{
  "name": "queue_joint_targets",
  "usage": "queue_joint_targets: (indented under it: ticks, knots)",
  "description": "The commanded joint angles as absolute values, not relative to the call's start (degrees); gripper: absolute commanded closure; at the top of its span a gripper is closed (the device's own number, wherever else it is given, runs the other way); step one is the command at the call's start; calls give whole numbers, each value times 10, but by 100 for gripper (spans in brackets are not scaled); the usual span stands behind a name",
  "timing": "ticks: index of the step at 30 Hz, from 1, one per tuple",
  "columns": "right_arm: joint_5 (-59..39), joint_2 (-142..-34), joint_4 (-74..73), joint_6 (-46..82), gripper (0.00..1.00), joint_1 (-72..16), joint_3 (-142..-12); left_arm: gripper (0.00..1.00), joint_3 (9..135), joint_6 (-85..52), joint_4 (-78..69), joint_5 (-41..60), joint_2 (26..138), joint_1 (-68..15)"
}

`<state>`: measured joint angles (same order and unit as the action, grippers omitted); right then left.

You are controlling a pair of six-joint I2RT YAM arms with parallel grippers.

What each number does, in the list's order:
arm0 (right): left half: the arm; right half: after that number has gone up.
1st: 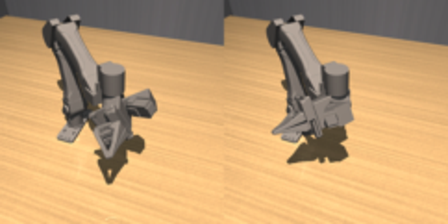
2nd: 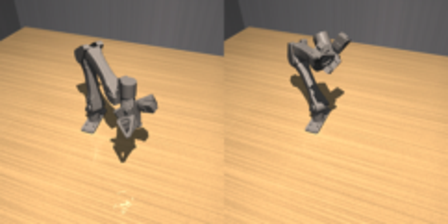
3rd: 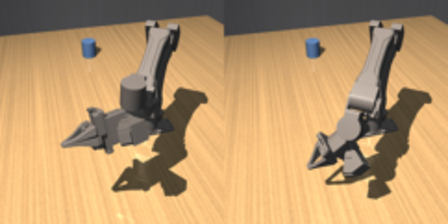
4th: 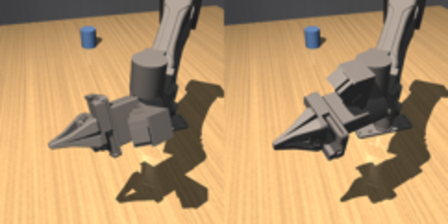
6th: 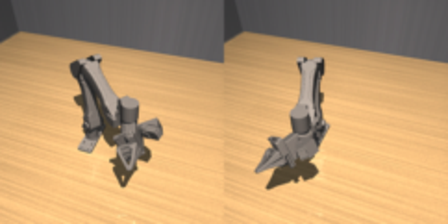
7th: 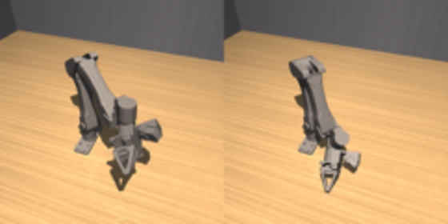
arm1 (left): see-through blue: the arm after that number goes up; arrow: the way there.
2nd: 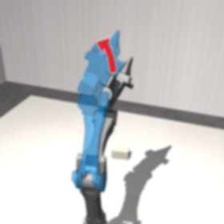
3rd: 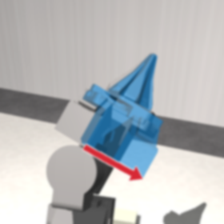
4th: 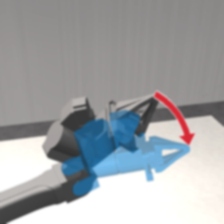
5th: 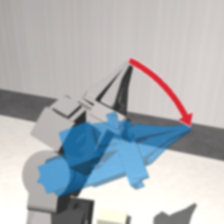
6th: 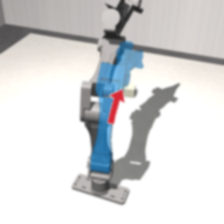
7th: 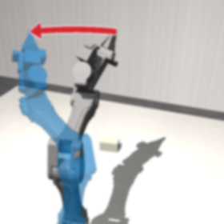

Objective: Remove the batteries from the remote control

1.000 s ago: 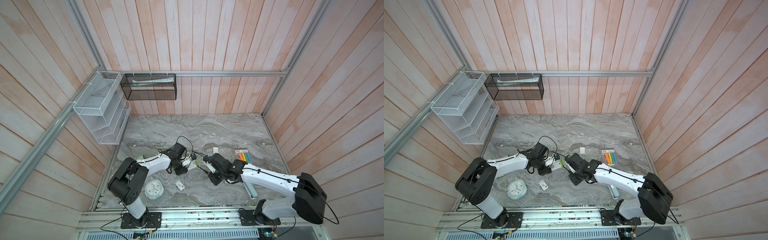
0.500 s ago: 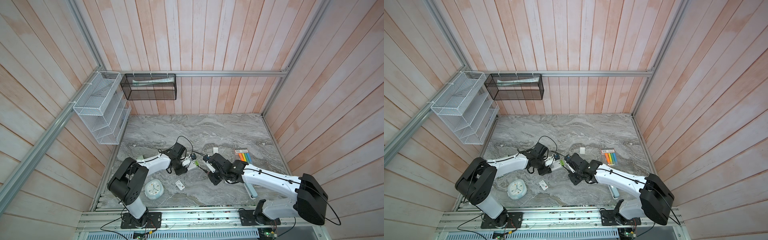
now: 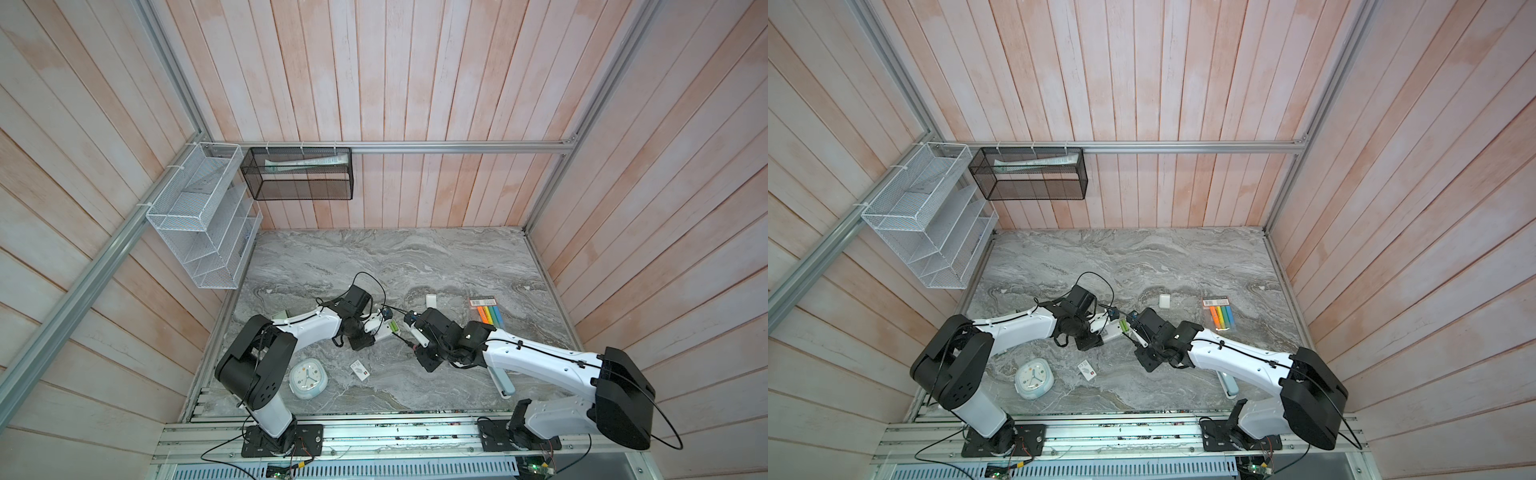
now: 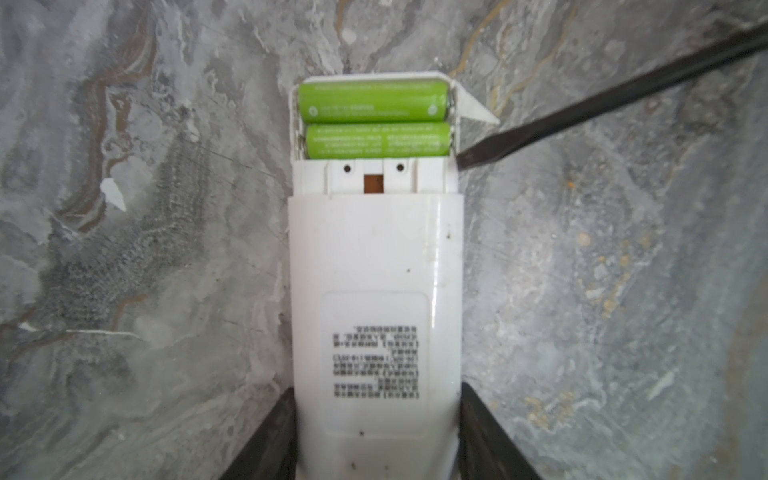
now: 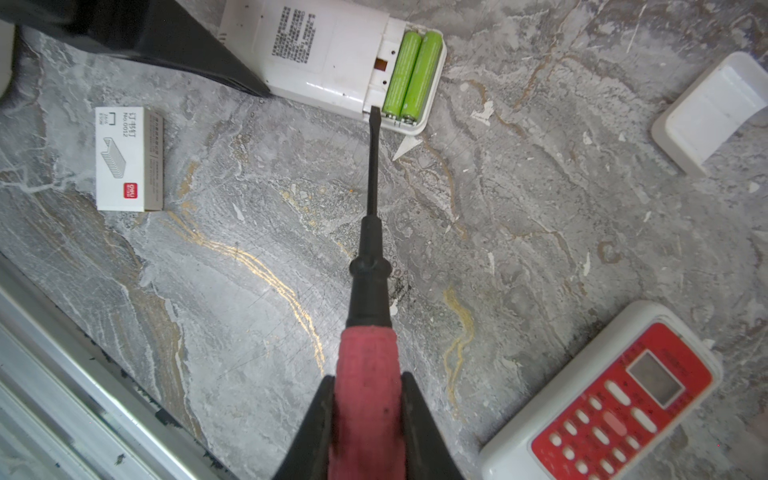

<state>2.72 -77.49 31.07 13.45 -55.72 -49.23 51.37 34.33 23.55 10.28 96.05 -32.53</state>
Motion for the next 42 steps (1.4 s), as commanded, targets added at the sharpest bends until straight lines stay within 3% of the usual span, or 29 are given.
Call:
queue_joint_targets:
  ticks: [1, 42]
  knots:
    - [35, -778, 316, 134, 100, -560, -505, 44, 498, 349, 258, 90, 978, -319]
    - [60, -804, 265, 169, 100, -560, -483, 47, 503, 353, 266, 104, 983, -317]
